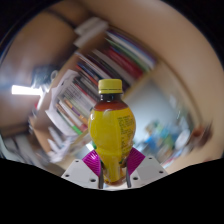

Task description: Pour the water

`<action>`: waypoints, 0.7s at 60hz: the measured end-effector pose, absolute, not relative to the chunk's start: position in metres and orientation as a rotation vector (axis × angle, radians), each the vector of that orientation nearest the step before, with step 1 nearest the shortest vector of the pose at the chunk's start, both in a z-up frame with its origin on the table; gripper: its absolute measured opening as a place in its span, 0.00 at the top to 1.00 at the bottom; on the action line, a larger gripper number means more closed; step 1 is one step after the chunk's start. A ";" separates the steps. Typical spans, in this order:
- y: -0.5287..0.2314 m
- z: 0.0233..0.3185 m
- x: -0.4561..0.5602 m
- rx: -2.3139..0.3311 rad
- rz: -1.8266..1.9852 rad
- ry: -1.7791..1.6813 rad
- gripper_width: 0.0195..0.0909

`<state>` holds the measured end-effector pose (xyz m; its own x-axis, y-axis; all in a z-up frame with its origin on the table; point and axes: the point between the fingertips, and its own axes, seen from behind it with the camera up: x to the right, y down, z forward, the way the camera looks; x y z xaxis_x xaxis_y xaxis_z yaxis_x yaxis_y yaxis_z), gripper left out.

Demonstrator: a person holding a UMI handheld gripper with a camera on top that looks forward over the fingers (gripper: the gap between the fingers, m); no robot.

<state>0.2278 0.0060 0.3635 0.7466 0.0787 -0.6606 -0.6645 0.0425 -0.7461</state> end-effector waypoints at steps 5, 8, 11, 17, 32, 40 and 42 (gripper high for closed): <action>-0.010 0.375 0.318 -1.396 0.138 0.385 0.77; -0.017 0.361 0.361 -1.401 -0.072 0.318 0.70; -0.019 0.329 0.388 -1.464 -0.197 0.260 0.66; -0.021 0.221 0.428 -1.642 -0.239 0.308 0.65; -0.028 0.064 0.441 -1.807 -0.182 0.414 0.65; -0.029 0.048 0.441 -1.815 -0.213 0.379 0.64; -0.028 0.049 0.439 -1.825 -0.229 0.360 0.63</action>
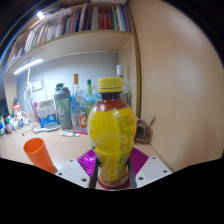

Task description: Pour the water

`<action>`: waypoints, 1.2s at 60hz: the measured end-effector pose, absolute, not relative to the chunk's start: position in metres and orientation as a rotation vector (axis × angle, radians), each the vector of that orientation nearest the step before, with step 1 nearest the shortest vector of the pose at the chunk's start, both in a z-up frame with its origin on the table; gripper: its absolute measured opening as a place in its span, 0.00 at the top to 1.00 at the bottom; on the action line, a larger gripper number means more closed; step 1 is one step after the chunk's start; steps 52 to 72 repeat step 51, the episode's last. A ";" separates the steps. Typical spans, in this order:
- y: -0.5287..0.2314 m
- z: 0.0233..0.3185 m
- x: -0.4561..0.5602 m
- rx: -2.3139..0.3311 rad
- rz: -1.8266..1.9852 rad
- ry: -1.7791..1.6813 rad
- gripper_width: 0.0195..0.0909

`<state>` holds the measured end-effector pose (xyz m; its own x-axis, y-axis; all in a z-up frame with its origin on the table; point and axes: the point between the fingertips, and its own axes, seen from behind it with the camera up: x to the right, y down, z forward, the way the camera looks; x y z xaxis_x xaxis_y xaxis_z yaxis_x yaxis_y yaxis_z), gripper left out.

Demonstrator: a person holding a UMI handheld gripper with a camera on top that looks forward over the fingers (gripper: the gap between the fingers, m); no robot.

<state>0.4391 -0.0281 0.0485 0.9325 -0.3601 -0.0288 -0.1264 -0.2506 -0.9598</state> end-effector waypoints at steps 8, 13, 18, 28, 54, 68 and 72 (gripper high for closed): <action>-0.044 0.034 0.440 -1.941 -0.244 0.424 0.33; -0.061 0.044 0.429 -1.952 -0.207 0.450 0.12; -0.086 0.056 0.408 -1.960 -0.175 0.435 0.10; -0.158 0.091 0.357 -1.973 -0.154 0.464 0.11; -0.316 0.207 0.179 -1.937 -0.083 0.438 0.11; -0.316 0.207 0.179 -1.937 -0.083 0.438 0.11; -0.316 0.207 0.179 -1.937 -0.083 0.438 0.11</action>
